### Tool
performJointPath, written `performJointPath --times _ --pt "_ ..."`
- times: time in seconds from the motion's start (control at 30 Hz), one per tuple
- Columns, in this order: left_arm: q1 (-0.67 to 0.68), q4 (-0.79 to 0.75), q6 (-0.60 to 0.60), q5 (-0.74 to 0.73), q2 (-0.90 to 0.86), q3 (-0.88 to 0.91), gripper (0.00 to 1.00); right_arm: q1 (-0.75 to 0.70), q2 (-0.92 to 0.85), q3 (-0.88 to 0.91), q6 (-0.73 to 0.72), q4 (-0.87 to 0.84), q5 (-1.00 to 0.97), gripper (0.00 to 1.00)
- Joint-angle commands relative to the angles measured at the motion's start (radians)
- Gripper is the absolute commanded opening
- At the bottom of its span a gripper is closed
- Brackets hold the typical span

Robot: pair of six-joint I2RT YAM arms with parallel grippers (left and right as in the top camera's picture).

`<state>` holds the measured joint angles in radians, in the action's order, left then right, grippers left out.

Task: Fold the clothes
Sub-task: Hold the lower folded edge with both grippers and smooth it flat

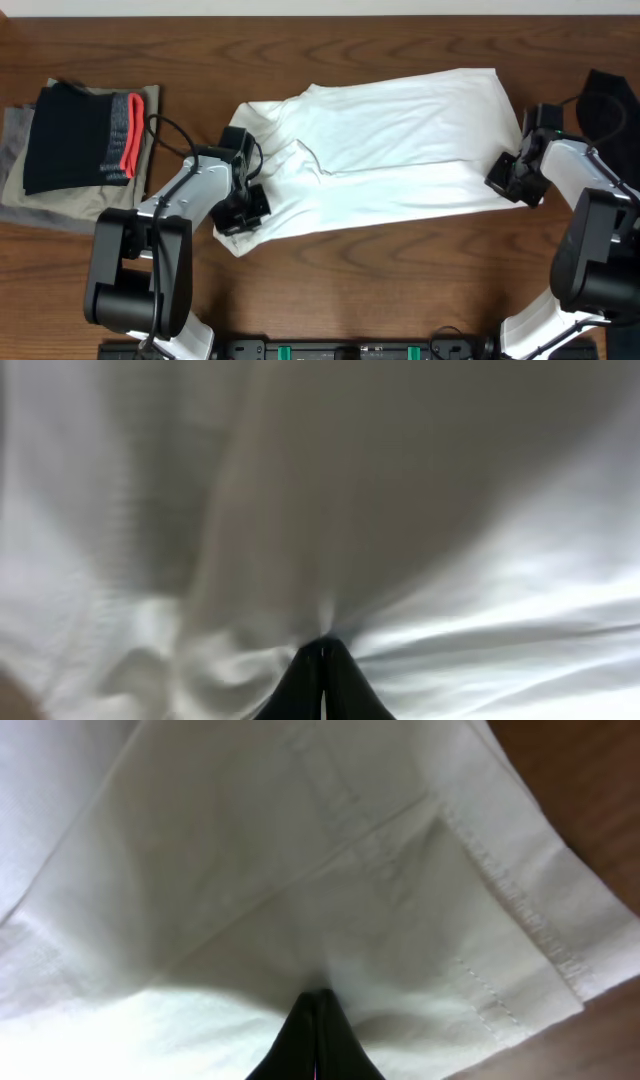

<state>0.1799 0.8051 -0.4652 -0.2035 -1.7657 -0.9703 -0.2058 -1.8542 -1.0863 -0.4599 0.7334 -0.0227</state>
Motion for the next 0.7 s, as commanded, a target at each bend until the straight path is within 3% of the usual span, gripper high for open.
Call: performJointPath --times 0.0,0.47,0.67 --pt "-0.008 0.042 -0.027 0.013 -0.019 0.004 0.06 -0.029 -0.039 0.053 -0.051 0.052 -0.052 0.01" --pt "-0.008 0.137 -0.043 0.013 -0.019 0.021 0.06 -0.033 -0.025 0.071 -0.255 0.241 -0.053 0.01" --pt "-0.008 0.157 -0.072 0.013 -0.018 0.069 0.06 -0.033 0.092 0.174 -0.288 0.247 -0.052 0.01"
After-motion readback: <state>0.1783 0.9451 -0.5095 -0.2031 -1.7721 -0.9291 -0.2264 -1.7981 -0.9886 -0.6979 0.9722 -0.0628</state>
